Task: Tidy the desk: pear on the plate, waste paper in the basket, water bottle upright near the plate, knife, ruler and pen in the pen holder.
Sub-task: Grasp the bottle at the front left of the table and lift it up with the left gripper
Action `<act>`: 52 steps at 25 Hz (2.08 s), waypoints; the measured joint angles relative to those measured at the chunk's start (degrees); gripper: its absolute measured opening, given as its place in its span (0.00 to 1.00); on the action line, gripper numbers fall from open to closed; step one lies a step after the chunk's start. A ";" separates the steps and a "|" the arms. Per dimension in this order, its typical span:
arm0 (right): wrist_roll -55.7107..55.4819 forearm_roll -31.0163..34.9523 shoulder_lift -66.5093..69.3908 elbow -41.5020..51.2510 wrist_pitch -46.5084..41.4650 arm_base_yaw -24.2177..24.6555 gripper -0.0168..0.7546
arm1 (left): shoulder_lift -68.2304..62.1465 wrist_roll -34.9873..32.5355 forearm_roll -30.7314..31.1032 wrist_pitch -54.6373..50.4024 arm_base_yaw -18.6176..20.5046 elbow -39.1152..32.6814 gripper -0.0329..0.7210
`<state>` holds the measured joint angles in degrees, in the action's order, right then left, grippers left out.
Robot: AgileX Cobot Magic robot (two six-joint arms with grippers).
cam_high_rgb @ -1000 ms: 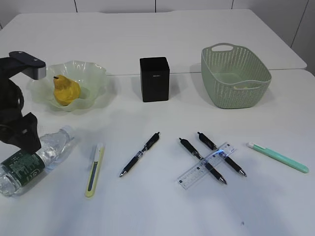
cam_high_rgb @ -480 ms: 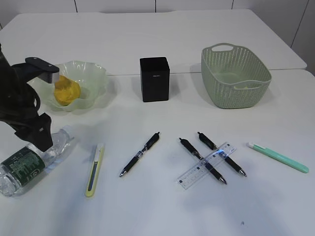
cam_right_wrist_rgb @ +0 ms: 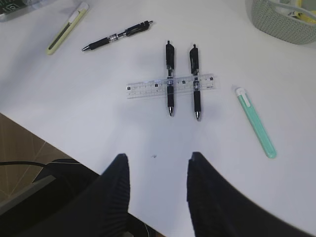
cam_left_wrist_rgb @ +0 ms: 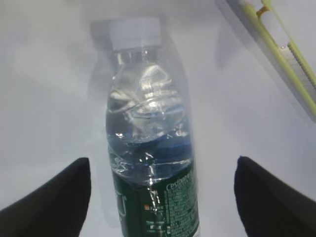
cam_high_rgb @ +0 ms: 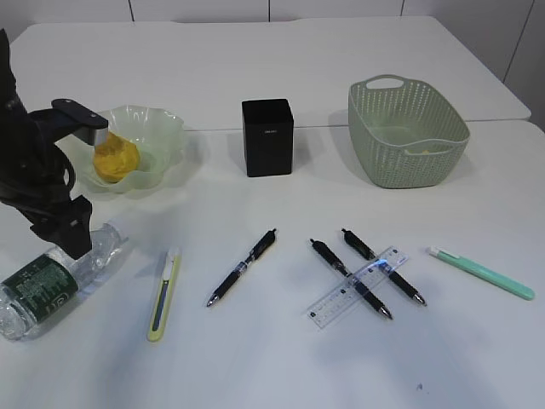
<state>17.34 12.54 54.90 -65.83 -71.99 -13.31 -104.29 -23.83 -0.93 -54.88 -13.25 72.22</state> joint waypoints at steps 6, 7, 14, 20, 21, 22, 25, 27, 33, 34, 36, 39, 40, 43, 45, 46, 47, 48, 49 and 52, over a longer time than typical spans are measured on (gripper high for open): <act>0.00 0.10 0.00 0.00 0.00 0.00 0.44 | -3.15 -1.52 -1.20 -0.47 0.00 0.46 0.92; 0.00 0.10 0.00 0.00 0.00 0.00 0.44 | -3.73 -1.74 -1.41 -0.60 0.00 0.73 0.92; 0.00 0.21 0.00 0.00 0.00 -0.83 0.44 | -5.62 -2.65 -1.51 -0.45 0.56 1.33 0.91; 0.00 0.32 0.00 0.00 0.00 -1.17 0.44 | -6.84 -2.74 -1.63 0.79 1.31 1.33 0.89; 0.00 0.41 0.00 0.00 0.00 -1.17 0.44 | -7.19 -2.74 -1.63 0.91 1.31 1.33 0.89; 0.00 0.41 0.00 0.00 0.00 -1.17 0.44 | -7.45 -2.74 -1.75 1.05 1.31 1.42 0.88; 0.00 0.41 0.00 0.00 -0.11 -1.17 0.44 | -8.51 -2.74 -1.75 1.92 1.31 1.42 0.88; 0.00 0.41 0.00 0.00 -0.11 -1.17 0.44 | -8.84 -2.74 -1.75 2.43 1.31 1.42 0.87; 0.00 0.41 0.00 0.00 -0.11 -1.17 0.43 | -9.02 -2.77 -1.83 4.13 1.31 1.42 0.86; 0.00 0.41 0.00 0.00 -0.11 -1.17 0.43 | -9.23 -2.77 -1.83 4.40 1.31 1.42 0.86; 0.00 0.41 0.00 0.00 -0.11 -1.17 0.43 | -9.97 -2.77 -1.83 4.78 1.31 1.42 0.86; 0.00 0.41 0.00 0.00 -0.11 -1.17 0.43 | -10.90 -2.77 -1.83 4.87 1.31 1.67 0.85; 0.00 0.41 0.00 0.00 -0.11 -1.17 0.43 | -11.05 -2.77 -1.83 4.87 1.31 1.66 0.84; 0.00 0.41 0.00 0.00 -0.11 -1.17 0.43 | -11.44 -2.77 -1.83 4.87 1.31 1.66 0.81; 0.00 0.41 0.00 0.00 -0.11 -1.17 0.43 | -11.44 -2.77 -1.83 4.87 1.31 1.66 0.76; 0.00 0.41 0.00 0.00 -0.11 -1.17 0.43 | -11.44 -2.77 -1.83 4.87 1.31 1.66 0.74; 0.00 0.41 0.00 0.00 -0.11 -1.17 0.43 | -11.44 -2.77 -1.83 4.87 1.31 1.74 0.71; 0.00 0.41 0.00 0.00 -0.11 -1.17 0.43 | -11.44 -2.77 -1.83 4.87 1.31 1.74 0.69; 0.00 0.41 0.00 0.00 -0.11 -1.17 0.43 | -11.44 -2.77 -1.83 4.87 1.31 1.74 0.66; 0.00 0.41 0.00 0.00 -0.11 -1.17 0.43 | -11.44 -2.77 -1.87 4.76 1.31 1.74 0.61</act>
<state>17.34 12.96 54.90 -65.83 -72.11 -14.47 -115.73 -26.60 -2.79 -50.12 -11.94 73.96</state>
